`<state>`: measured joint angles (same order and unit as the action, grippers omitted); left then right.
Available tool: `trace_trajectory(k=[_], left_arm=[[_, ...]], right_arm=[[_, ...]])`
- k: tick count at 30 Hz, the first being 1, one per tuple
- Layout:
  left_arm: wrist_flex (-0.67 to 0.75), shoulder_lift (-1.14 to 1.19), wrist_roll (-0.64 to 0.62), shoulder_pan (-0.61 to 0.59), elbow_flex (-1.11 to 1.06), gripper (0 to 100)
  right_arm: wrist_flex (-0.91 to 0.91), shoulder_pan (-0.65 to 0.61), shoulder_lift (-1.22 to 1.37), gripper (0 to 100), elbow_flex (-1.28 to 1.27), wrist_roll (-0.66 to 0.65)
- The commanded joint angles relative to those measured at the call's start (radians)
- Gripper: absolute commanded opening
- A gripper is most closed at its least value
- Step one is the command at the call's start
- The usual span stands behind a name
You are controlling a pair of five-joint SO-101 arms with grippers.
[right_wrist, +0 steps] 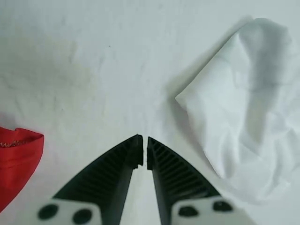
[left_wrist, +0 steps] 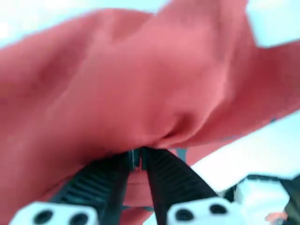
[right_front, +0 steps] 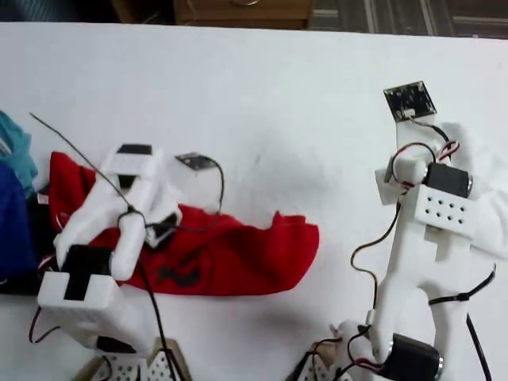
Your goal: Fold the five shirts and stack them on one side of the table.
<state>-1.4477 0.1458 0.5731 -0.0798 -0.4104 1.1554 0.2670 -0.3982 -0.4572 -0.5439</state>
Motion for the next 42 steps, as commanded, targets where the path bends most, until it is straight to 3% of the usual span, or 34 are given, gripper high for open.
trace_trajectory(k=[1, 8, 15, 19, 23, 42], left_arm=[[-0.051, -0.014, -0.077, -0.009, 0.139, 3], [-0.167, -0.006, -0.077, -0.011, 0.412, 3], [-0.16, -0.005, -0.077, -0.006, 0.427, 3], [-0.16, -0.005, -0.075, -0.011, 0.424, 3], [-0.16, -0.005, -0.075, -0.011, 0.424, 3], [-0.141, -0.005, -0.074, -0.011, 0.424, 3]], right_arm=[[-0.01, 0.004, -0.024, 1.9, 0.008, -0.009], [0.036, -0.097, -0.024, 1.9, 0.011, -0.008], [0.091, -0.374, -0.019, 2.7, 0.012, -0.002], [0.085, -0.46, 0.048, 12.3, 0.014, 0.0], [0.091, -0.498, 0.165, 18.7, 0.014, 0.0], [0.071, -0.568, 0.475, 18.7, 0.012, -0.008]])
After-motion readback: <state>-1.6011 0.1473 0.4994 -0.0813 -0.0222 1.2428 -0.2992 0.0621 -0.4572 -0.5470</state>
